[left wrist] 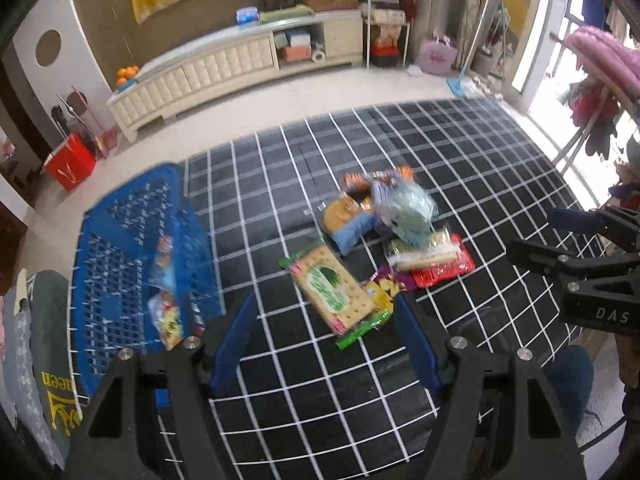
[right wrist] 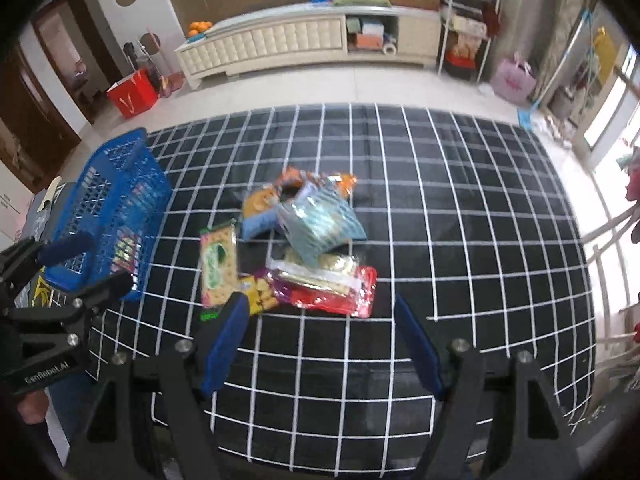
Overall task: Organize snacks
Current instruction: 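Move both tools back over the snack pile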
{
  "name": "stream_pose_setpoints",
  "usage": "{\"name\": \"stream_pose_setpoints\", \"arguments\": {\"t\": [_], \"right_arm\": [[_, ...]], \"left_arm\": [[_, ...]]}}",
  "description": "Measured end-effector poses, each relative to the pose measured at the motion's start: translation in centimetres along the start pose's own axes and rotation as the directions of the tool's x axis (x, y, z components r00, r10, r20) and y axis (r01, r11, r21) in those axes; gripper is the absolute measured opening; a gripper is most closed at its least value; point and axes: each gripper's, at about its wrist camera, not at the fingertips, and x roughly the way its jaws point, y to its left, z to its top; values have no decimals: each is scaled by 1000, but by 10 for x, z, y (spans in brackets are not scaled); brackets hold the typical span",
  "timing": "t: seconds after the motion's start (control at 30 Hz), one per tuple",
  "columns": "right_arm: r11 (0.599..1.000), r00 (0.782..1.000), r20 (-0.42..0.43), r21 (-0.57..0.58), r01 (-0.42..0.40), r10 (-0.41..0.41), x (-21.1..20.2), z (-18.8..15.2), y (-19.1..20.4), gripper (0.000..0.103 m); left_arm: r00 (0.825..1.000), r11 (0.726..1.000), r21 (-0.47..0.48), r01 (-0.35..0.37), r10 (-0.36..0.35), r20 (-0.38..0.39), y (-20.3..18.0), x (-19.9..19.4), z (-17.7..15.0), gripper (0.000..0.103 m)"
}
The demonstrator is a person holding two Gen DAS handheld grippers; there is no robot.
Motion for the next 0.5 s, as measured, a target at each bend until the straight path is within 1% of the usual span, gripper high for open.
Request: {"name": "stream_pose_setpoints", "arguments": {"t": [0.07, 0.1, 0.13, 0.17, 0.23, 0.33, 0.37, 0.5], "right_arm": [[1000, 1000, -13, 13, -7, 8, 11, -1, -8, 81], [1000, 1000, -13, 18, -11, 11, 15, -2, -11, 85], [1000, 1000, -10, 26, -14, 14, 19, -2, -14, 92], [999, 1000, -5, 36, -21, 22, 23, -3, -18, 96], [998, 999, -1, 47, -40, 40, 32, -3, -23, 98], [998, 999, -10, 41, -37, 38, 43, -2, -28, 99], [999, 999, -18, 34, -30, 31, 50, -2, -28, 103], [1000, 1000, -23, 11, -18, 18, 66, -4, -29, 103]], "left_arm": [[999, 1000, -25, 15, -16, -46, -4, 20, 1, 69], [998, 999, -41, 28, -30, -59, -5, 25, 0, 69], [995, 996, -68, 52, -58, -79, -4, 34, -1, 69], [993, 994, -87, 66, -74, -96, -5, 41, -1, 69], [986, 990, -116, 78, -94, -135, -5, 59, -1, 69], [977, 984, -161, 75, -104, -185, -3, 84, 1, 69], [974, 980, -182, 78, -113, -196, -1, 91, 2, 69], [959, 949, -302, 88, -163, -233, 13, 121, 1, 69]]}}
